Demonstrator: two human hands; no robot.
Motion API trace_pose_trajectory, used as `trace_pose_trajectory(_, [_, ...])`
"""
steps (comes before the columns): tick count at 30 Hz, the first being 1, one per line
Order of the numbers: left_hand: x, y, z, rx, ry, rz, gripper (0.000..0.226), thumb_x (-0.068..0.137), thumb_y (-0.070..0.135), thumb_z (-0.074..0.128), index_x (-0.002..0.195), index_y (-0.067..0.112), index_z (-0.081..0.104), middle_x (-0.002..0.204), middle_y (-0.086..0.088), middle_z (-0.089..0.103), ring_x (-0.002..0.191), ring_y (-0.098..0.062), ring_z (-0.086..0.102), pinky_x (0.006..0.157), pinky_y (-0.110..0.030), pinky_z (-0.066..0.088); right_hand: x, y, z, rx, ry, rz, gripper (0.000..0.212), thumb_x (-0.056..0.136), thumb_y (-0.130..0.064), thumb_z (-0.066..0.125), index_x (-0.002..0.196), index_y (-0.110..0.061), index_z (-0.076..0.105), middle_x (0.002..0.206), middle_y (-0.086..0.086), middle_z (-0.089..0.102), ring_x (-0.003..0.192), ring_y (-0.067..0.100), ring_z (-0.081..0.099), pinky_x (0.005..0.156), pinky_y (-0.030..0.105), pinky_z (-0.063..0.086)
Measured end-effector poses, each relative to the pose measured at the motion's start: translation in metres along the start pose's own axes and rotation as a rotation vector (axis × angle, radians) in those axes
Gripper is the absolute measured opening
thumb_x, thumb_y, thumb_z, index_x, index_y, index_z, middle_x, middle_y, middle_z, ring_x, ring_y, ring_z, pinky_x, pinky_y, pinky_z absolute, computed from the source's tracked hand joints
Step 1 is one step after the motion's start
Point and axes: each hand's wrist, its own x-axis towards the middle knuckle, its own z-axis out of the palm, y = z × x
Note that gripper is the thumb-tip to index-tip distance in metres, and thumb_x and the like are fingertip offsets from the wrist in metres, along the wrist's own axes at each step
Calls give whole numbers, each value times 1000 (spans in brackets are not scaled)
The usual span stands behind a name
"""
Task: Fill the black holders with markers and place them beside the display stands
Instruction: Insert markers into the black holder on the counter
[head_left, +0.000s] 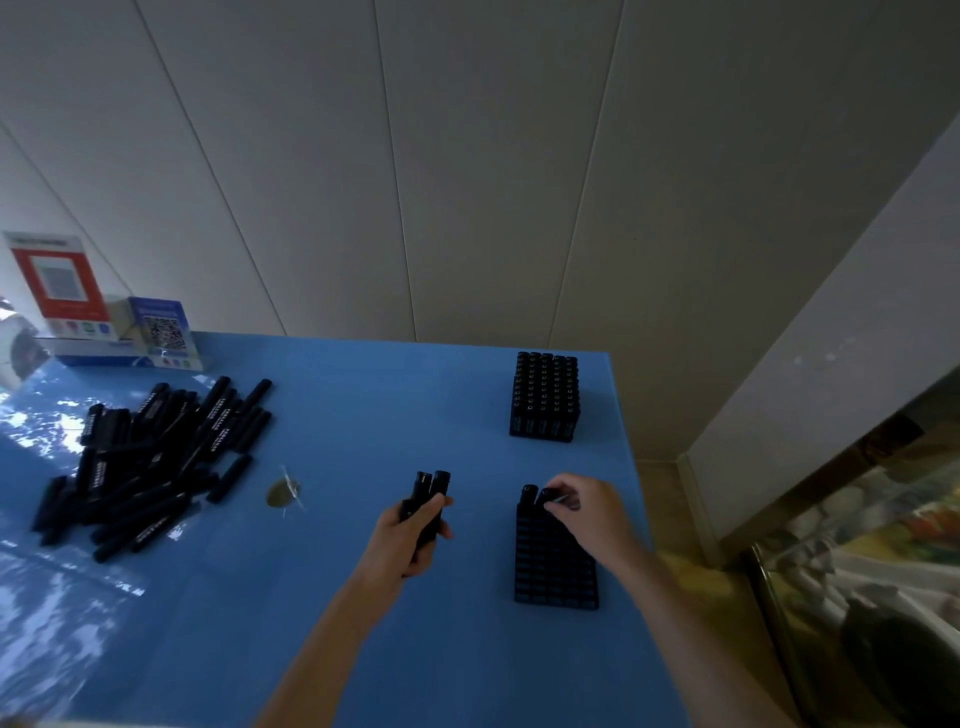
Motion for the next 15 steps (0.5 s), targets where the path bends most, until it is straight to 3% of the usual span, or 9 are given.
trace_pose_trajectory(5, [2,-3,9,7,-18,-29,34,100,18,57,121,-9,53,81,-16,67,43,-13,31,37,-24,23,2,-3,3,-53,16,-13,13,86,-15,75,87,-26,68,82,-16,68,74,-4,63,66,11,48])
trace_pose_trajectory(11, [1,-1,24,71,-28,4,27,98,20,61,119,2,63,81,-11,68,44,-12,29,37,-22,23,4,-3,3,-28,20,-7,13,84,-14,76,87,-25,70,83,-14,70,79,-4,64,74,14,51])
trace_pose_trajectory(15, [-1,2,30,123,-25,38,24,96,23,65,115,10,68,83,-9,71,46,-12,26,38,-22,23,0,1,1,-13,22,18,27,82,-18,78,107,-21,69,98,-12,68,91,0,63,84,16,51])
